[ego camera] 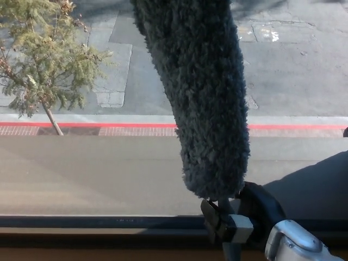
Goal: Pick up a grey duster using the right hand and walk towards the window and then clean the window using the duster
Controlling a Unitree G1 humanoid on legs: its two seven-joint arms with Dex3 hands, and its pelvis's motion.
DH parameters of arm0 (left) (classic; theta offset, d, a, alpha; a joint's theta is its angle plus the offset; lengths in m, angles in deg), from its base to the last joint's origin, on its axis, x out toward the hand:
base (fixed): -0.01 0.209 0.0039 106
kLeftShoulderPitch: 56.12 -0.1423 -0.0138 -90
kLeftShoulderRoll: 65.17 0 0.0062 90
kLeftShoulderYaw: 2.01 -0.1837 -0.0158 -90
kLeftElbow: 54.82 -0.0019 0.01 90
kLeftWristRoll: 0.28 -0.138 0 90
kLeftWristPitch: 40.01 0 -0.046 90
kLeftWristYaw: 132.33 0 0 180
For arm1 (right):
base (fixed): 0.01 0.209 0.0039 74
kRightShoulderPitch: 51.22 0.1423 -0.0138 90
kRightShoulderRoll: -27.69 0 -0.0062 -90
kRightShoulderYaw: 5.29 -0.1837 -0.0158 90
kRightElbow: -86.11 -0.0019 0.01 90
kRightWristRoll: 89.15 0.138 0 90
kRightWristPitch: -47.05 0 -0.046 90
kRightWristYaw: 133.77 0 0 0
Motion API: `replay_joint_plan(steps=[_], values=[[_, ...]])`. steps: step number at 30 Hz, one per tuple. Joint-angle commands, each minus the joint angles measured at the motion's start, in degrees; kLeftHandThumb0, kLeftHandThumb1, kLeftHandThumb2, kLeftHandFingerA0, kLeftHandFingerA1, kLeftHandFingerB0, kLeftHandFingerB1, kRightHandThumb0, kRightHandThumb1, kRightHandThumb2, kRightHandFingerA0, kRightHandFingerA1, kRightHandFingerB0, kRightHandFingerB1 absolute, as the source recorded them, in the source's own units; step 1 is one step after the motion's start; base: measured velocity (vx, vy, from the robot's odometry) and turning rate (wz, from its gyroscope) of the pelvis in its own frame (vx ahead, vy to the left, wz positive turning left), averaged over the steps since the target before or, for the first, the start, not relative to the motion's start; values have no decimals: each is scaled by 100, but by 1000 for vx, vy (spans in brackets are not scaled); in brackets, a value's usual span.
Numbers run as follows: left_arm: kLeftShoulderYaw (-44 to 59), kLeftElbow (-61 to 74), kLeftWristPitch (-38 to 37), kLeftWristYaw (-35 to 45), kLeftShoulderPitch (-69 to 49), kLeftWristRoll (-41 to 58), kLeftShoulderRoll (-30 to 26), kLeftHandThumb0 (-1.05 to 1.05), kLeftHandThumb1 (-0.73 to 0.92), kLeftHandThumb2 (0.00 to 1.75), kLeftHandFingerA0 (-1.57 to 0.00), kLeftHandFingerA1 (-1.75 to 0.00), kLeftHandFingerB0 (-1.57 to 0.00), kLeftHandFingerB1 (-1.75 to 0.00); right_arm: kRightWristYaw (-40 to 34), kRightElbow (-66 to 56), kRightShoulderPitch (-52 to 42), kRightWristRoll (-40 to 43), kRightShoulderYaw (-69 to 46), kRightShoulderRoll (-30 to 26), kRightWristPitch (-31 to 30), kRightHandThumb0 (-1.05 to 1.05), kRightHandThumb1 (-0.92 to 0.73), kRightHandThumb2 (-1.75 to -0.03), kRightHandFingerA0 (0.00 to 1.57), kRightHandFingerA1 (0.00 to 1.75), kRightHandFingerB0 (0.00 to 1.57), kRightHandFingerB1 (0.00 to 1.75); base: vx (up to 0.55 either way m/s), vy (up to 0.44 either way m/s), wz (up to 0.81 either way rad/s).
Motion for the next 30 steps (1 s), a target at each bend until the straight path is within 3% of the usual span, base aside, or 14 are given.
replay_joint_plan(steps=[1,2,3,4,7,8,11,14,15,19,20,21,26,30], values=[[-8,-13,-98,-142,-82,-17,9,-16,66,82,-103,-119,-85,-93,-5,-293,-126,858,-605,356,232,-52,-48,-132,122,175,102,155,0,0,0],[9,-4,-100,-111,-77,10,21,-18,64,81,-106,-117,-87,-91,82,-263,-66,1064,-829,299,229,-60,-62,-124,126,175,98,150,0,0,0],[16,0,-101,-98,-75,22,27,-18,64,81,-106,-117,-87,-91,121,-251,-40,1151,-927,276,226,-60,-62,-124,126,175,98,150,0,0,0],[41,11,-109,-90,-79,51,48,-16,64,82,-106,-119,-85,-93,135,-253,2,1354,-1150,268,193,-53,-51,-118,111,175,97,147,0,0,0],[63,-8,-103,-66,-70,70,41,-16,64,83,-107,-119,-86,-94,120,-238,72,1536,-1393,247,134,-53,-52,-112,109,175,96,147,0,0,0],[68,-7,-118,-47,-68,73,44,-16,62,87,-106,-120,-88,-96,68,-221,139,1645,-1563,215,110,-54,-62,-94,107,175,92,144,0,0,0],[42,0,-169,-55,-80,32,52,-15,60,89,-105,-121,-88,-96,63,-112,348,1910,-1978,53,51,-56,-64,-95,109,175,92,153,0,0,0],[81,12,-199,-12,-126,71,67,-14,61,88,-103,-119,-87,-92,-279,-88,533,2056,-2377,-11,-143,-54,-69,-93,113,175,95,143,0,0,0],[92,9,-179,-20,-135,78,64,-15,62,87,-102,-120,-88,-94,-295,-40,596,2140,-2525,-53,-138,-54,-81,-76,112,175,89,152,0,0,0],[81,22,-181,-48,-161,55,64,-18,64,83,-104,-119,-89,-98,-139,145,705,2268,-2753,-126,-126,-54,-77,-76,110,175,85,161,0,0,0],[80,22,-175,-78,-164,51,60,-17,60,90,-104,-120,-90,-99,-93,221,718,2365,-2848,-103,-101,-54,-77,-71,107,175,76,172,0,0,0],[100,31,-179,-62,-165,76,66,-15,61,90,-102,-122,-90,-100,-88,270,740,2395,-2878,-81,-93,-52,-70,-74,107,175,78,168,0,0,0],[190,15,-164,54,-159,152,92,-14,62,89,-104,-121,-88,-99,-197,221,692,2329,-2793,1,3,-51,-74,-79,108,175,81,165,0,0,0],[139,32,-199,-28,-148,67,105,-14,59,94,-104,-122,-87,-98,-465,207,674,2401,-2801,123,-54,-50,-77,-69,111,175,82,167,0,0,0]])
